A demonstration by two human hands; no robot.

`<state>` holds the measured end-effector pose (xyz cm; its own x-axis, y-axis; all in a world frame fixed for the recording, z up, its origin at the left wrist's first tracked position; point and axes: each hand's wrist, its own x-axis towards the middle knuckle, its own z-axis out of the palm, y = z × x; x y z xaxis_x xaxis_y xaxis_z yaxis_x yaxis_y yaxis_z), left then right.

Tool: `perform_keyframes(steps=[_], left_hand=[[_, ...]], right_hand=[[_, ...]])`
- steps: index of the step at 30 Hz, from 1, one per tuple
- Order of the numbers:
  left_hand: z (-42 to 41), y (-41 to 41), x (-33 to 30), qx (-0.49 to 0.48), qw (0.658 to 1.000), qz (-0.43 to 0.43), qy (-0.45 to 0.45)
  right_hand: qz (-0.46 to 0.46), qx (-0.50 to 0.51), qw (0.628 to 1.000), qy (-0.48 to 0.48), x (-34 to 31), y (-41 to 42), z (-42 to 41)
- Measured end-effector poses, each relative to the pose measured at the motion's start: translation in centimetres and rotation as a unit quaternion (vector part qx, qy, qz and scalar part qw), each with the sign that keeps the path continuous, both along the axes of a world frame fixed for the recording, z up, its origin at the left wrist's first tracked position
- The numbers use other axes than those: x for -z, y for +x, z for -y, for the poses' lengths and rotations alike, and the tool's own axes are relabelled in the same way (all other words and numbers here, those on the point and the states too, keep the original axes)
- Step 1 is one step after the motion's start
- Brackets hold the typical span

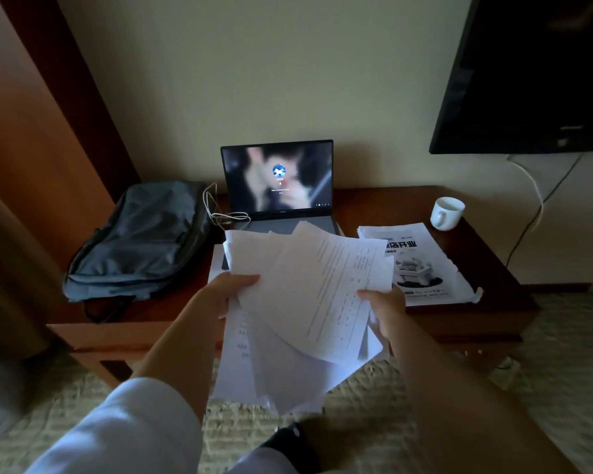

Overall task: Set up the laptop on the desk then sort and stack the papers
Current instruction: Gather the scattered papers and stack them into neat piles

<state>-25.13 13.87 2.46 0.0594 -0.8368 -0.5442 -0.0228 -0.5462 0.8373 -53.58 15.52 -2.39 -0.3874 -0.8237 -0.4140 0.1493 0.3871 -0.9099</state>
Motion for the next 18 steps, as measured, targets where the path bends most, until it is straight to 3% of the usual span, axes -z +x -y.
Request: perform_keyframes(steps=[5,14,18], left_hand=[[3.4,-0.8,1.1,-0.006,1.000,-0.012,-0.003],[13.2,0.0,5.0,-0.063,0.997,-0.034,0.012],[17.4,0.0,7.7,-0.081,0.995,0.045,0.023]], right_hand=[[-0.055,0.006,0.998,-0.008,0.4,-0.1,3.5],[-0.059,-0.022,0.998,0.007,1.8,1.3,13.1],[-0.145,-0.051,0.987,0.041,4.0,1.9,16.7]])
